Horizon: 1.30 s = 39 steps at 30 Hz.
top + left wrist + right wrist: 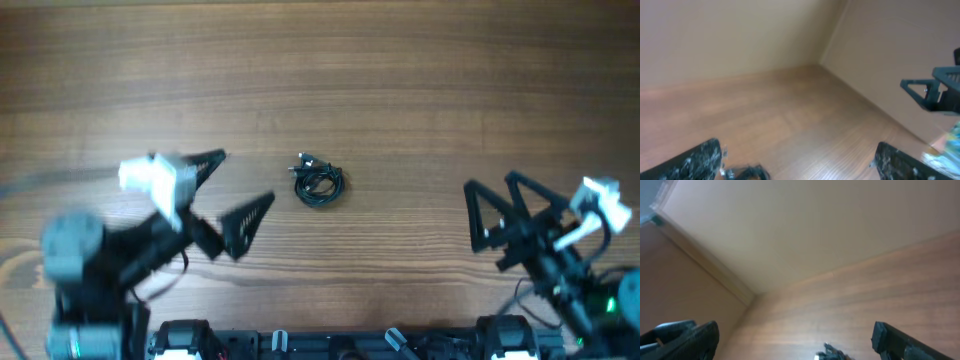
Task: Untangle cables
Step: 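Move the right gripper to the black cable bundle and grasp it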
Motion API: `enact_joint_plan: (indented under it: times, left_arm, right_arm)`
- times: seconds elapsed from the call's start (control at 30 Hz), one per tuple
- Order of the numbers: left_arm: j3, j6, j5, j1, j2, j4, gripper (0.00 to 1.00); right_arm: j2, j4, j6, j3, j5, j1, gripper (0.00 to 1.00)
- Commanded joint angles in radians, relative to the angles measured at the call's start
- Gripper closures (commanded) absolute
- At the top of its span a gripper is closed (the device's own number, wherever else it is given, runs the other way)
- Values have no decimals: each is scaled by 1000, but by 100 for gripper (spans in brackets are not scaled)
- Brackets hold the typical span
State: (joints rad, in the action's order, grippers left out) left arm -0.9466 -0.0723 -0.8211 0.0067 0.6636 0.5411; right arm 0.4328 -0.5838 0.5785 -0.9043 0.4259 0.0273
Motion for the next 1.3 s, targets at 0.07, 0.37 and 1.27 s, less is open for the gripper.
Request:
enact_joint_plan:
  times: [0.07, 0.37, 1.27]
  left_arm:
    - [-88, 27, -227, -2, 269, 111, 0]
    - [-132, -182, 216, -5, 503, 253, 0]
    - [-211, -205, 535, -22, 734, 391, 0]
  right_arm:
    - [187, -50, -3, -69, 156, -2, 0]
    - [399, -166, -173, -148, 259, 39, 1]
    - [1328, -261, -56, -342, -66, 519, 34]
